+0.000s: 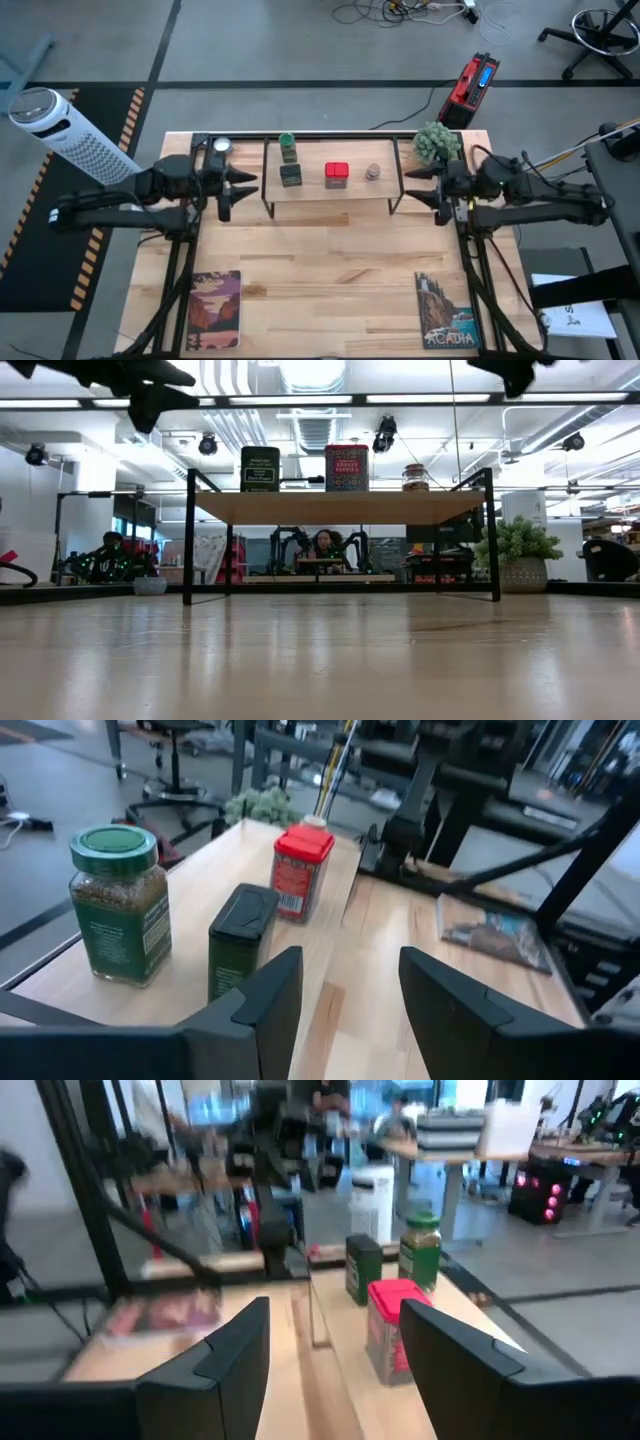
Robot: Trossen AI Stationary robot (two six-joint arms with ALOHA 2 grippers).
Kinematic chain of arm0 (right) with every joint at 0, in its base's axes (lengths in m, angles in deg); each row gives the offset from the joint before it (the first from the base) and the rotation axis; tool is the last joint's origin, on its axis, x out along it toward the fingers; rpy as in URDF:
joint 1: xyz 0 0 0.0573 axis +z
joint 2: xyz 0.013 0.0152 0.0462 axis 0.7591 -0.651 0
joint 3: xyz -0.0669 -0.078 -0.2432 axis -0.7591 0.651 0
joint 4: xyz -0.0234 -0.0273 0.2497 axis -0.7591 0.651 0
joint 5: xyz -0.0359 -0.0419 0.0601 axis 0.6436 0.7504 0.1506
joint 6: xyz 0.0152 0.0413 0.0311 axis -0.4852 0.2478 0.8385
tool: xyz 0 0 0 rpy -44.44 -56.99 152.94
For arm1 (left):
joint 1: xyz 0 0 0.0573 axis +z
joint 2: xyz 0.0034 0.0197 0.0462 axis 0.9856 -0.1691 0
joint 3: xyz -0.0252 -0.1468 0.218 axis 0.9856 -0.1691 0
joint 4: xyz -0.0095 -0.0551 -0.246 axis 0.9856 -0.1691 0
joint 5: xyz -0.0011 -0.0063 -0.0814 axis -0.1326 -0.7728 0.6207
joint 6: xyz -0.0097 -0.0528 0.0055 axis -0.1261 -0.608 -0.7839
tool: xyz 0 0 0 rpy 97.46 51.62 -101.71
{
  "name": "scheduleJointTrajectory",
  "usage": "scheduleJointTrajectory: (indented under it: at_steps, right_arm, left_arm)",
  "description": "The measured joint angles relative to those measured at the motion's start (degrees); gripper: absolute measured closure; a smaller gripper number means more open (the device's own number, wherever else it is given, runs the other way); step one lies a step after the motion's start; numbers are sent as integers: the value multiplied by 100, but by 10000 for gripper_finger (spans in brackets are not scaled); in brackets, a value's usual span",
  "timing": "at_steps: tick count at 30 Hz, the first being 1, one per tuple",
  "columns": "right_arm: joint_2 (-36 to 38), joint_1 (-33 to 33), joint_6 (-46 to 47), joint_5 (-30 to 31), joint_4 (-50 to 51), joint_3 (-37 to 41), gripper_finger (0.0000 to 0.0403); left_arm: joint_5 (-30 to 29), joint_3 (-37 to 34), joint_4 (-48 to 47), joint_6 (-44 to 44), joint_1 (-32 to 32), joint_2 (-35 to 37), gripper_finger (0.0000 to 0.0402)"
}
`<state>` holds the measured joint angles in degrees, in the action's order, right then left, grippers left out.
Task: Shelf spices
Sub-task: Remove the transparent seasoning bottle from the shelf
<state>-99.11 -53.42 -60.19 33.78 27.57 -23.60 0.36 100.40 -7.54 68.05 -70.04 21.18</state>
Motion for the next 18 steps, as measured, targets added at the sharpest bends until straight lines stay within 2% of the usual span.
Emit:
scheduleJointTrajectory:
  at_steps: [7, 12, 18]
  right_arm:
    - [-1316, -17, -876, 837, 1166, -1454, 198]
    - [-1989, -116, -1234, 833, 1640, -2421, 177]
    - [-2683, -513, -1480, 828, 2445, -3188, 157]
  left_arm:
    - [-6, 524, -319, 227, 0, -785, 245]
    - [-9, 950, -320, 631, 0, -1285, 245]
    - [-159, 1506, -435, 952, 1, -1714, 243]
